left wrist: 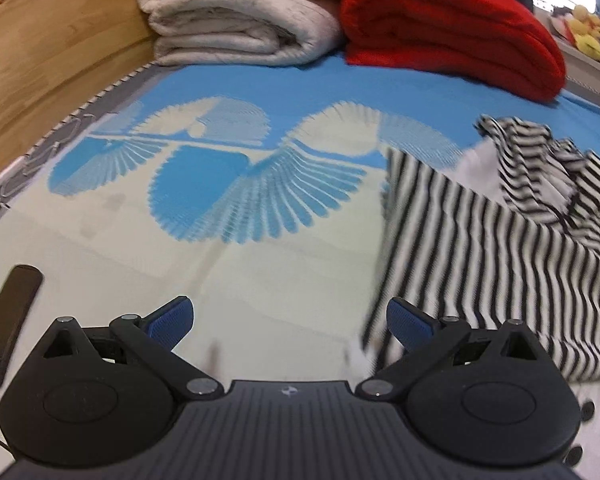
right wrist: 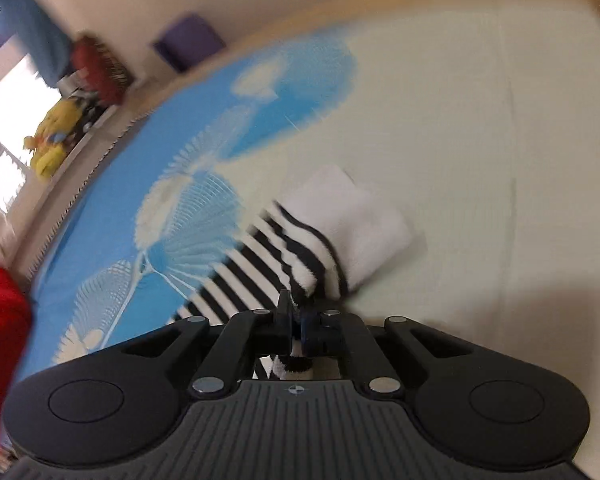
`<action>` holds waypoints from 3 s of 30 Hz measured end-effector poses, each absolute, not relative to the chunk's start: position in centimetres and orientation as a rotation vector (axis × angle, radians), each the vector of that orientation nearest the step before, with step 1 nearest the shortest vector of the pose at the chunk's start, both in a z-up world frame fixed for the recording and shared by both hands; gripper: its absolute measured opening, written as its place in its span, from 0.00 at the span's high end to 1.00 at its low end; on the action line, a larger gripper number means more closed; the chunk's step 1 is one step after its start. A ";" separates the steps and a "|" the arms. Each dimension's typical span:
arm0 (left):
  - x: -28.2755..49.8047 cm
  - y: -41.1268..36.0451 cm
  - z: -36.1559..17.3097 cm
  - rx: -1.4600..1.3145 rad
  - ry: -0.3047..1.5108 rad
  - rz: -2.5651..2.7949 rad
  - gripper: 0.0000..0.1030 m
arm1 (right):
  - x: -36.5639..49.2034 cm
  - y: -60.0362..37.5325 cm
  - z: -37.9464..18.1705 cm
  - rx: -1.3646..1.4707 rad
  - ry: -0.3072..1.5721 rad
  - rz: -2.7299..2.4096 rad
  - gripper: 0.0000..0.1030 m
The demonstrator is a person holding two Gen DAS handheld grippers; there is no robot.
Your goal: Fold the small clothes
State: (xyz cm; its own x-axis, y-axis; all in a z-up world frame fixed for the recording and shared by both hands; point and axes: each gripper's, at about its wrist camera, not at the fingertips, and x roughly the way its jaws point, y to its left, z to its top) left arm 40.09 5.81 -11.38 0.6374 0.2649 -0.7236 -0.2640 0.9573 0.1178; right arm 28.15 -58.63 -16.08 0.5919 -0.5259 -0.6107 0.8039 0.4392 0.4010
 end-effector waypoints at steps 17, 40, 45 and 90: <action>40.5 8.5 -10.4 -0.103 0.847 0.326 0.00 | 36.7 -19.1 -14.6 -0.080 0.651 0.216 0.28; 45.6 0.6 -13.2 -0.014 0.782 -0.075 0.07 | 40.6 -36.6 -16.1 0.323 0.670 -0.205 0.37; 46.3 1.3 -15.9 0.030 0.852 -0.025 0.07 | 44.7 -36.0 -16.5 0.311 0.638 -0.195 0.31; 16.2 9.0 -11.3 -0.226 1.079 -0.243 0.93 | 9.0 -33.9 -15.2 0.609 1.014 -0.057 0.84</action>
State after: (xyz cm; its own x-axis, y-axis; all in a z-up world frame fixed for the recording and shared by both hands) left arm 16.20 9.03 -11.32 0.4504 -0.3043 -0.8394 0.0851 0.9505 -0.2990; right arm 8.99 -33.93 -15.25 0.5418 0.2297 -0.8085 0.3190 0.8337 0.4507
